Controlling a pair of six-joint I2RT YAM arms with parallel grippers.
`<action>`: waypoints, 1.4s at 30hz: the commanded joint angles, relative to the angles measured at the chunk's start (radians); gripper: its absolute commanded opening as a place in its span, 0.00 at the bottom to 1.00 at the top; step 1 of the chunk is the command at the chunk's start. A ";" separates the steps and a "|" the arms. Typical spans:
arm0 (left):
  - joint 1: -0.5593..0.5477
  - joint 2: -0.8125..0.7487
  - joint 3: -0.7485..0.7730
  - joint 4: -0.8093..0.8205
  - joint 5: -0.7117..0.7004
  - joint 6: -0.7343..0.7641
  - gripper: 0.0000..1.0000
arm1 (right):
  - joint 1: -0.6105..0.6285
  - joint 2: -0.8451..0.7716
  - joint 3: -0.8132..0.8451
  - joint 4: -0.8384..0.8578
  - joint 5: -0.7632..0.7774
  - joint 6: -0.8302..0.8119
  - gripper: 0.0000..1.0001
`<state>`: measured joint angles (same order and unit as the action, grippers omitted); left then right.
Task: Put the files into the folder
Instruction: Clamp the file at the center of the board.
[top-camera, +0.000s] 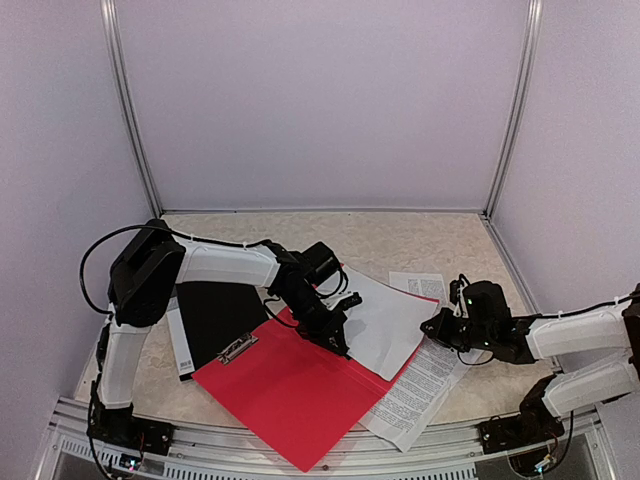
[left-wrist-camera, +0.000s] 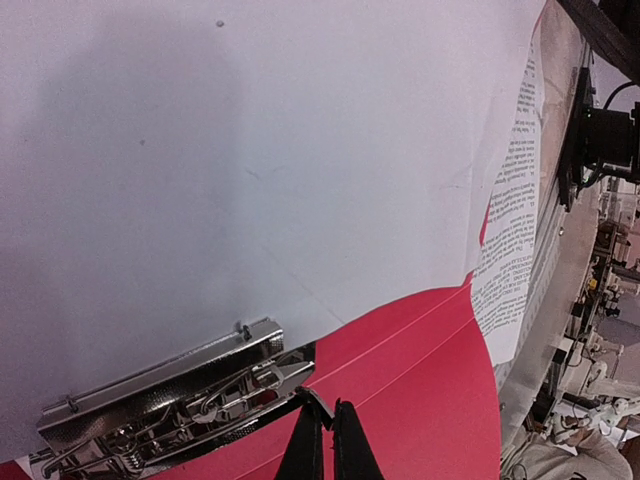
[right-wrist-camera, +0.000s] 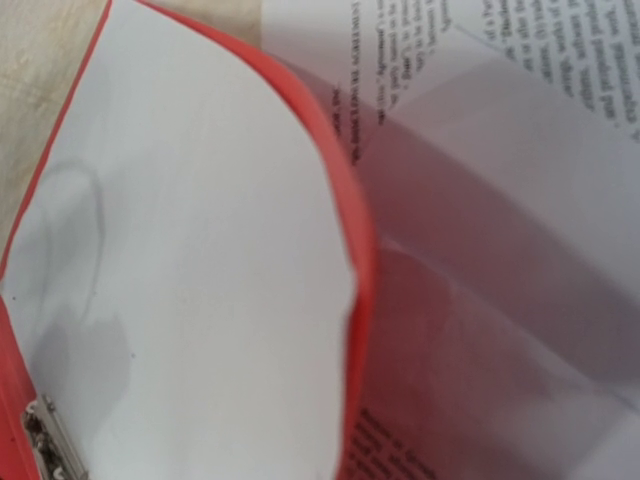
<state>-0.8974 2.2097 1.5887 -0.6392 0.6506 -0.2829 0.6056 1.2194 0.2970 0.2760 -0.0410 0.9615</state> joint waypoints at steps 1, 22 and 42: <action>-0.021 0.099 -0.037 -0.023 -0.097 0.016 0.00 | -0.004 0.012 0.016 0.015 -0.012 -0.007 0.00; -0.031 0.086 -0.062 -0.047 -0.093 0.032 0.00 | -0.004 0.015 0.034 -0.008 -0.008 -0.013 0.00; -0.032 0.073 -0.097 -0.041 -0.090 0.033 0.00 | -0.004 0.009 0.044 -0.026 0.001 -0.021 0.00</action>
<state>-0.8993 2.2147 1.5635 -0.6197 0.6613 -0.2527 0.6056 1.2240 0.3191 0.2562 -0.0406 0.9535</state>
